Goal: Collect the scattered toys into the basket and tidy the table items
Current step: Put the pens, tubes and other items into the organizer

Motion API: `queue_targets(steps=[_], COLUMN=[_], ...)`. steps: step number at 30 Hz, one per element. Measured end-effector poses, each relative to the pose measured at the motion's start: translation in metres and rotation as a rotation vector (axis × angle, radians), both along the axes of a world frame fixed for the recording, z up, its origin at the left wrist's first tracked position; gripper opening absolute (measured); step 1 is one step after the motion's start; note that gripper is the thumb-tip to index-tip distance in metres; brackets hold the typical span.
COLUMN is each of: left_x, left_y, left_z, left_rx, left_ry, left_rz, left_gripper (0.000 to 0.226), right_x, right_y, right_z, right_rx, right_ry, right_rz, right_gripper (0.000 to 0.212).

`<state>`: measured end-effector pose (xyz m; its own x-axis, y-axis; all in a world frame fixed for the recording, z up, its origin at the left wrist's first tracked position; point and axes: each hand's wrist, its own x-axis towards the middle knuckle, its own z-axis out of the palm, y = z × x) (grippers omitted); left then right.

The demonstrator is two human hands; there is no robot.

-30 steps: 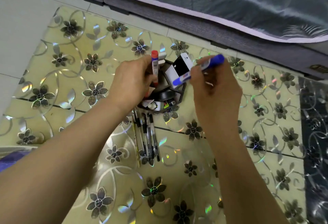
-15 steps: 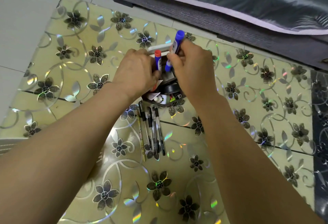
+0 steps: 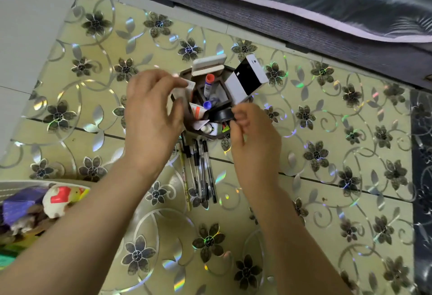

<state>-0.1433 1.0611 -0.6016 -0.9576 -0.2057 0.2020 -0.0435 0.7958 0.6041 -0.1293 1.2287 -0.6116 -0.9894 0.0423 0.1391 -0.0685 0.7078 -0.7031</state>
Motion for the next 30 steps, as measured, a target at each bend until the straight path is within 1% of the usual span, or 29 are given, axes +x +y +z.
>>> queue_targets(steps=[2,4,7,10,14,18,21,23,25,26,27,30], left_x=[0.029,0.057,0.087,0.101,0.099,0.093,0.089,0.086,0.082,0.077,0.073,0.048], left_y=[0.001,0.003,0.007,0.017,0.028,0.028,0.026,0.019,0.009,0.006,0.003,0.004], left_z=[-0.006,-0.023,-0.057,-0.075,-0.087,-0.095,-0.087,-0.075,-0.060,-0.049,-0.037,0.002], left_rx=[0.069,0.134,0.194,0.156,0.105,0.107,0.110,0.143,0.172,0.189,0.235,0.478], left_ry=[-0.028,-0.129,-0.346,-0.491,-0.577,-0.614,-0.645,-0.636,-0.588,-0.530,-0.452,-0.161], left_rz=[0.104,0.149,0.132,0.084,0.084,0.105,0.174,0.203,0.220,0.226,0.237,0.246], left_gripper=[0.027,0.024,0.017,0.013,0.018,0.028,0.038,0.037,0.020,0.011,0.006,0.010], right_x=[0.023,0.042,0.059,0.061,0.057,0.055,0.055,0.055,0.058,0.059,0.060,0.057], right_y=[0.000,-0.002,-0.007,-0.014,-0.023,-0.026,-0.023,-0.015,-0.006,0.001,0.006,0.020], right_z=[-0.011,-0.026,-0.046,-0.053,-0.060,-0.069,-0.070,-0.063,-0.054,-0.049,-0.044,-0.029], right_rx=[-0.018,0.051,0.119,0.165,0.347,0.372,0.380,0.390,0.371,0.342,0.311,0.189], right_ry=[-0.011,-0.138,-0.357,-0.489,-0.618,-0.642,-0.687,-0.693,-0.662,-0.629,-0.590,-0.379], right_rz=[-0.026,0.004,0.084,0.128,0.128,0.089,0.052,0.104,0.146,0.138,0.122,0.060], right_gripper=[0.013,0.012,0.014,0.017,0.023,0.029,0.034,0.029,0.015,0.011,0.010,0.004])
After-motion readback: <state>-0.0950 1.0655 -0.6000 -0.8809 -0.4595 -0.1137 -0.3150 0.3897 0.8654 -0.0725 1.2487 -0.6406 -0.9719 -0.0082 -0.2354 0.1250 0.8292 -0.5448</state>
